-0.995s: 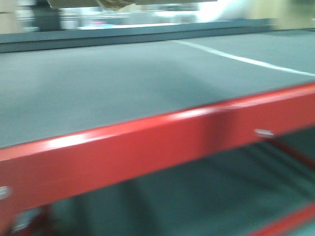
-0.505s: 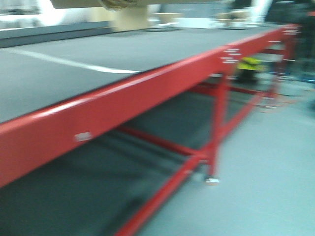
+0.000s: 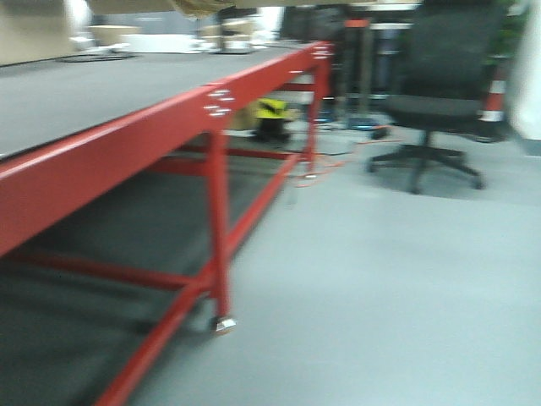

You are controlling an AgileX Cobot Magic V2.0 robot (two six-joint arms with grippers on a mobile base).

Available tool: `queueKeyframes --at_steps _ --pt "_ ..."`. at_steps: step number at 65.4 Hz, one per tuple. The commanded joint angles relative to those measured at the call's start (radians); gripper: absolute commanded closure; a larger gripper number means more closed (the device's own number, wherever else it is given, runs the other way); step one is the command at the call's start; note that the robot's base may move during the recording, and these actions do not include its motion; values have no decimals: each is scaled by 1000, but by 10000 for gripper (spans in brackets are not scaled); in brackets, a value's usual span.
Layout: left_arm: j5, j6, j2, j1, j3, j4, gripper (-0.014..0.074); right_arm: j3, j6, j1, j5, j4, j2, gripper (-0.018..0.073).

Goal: Stack two boxes on right shelf middle
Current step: 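Hold the boxes raised while the base drives to the steel shelf rack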

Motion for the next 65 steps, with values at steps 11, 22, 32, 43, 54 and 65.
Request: queueKeyframes --at_steps 11,22,32,43,54,65 --pt "-41 1 -7 1 -9 20 708 -15 3 -1 -91 -4 -21 711" --pt "-41 1 -7 1 -9 20 708 -15 3 -1 -91 -4 -21 711" --pt "-41 1 -7 1 -9 20 708 -15 3 -1 -91 -4 -21 711" --pt "-41 1 -7 1 -9 20 708 -15 3 -1 -91 -4 -21 711" --pt "-41 1 -7 1 -9 20 708 -15 3 -1 -91 -4 -21 711" --pt "-41 1 -7 1 -9 20 708 -15 3 -1 -91 -4 -21 711"
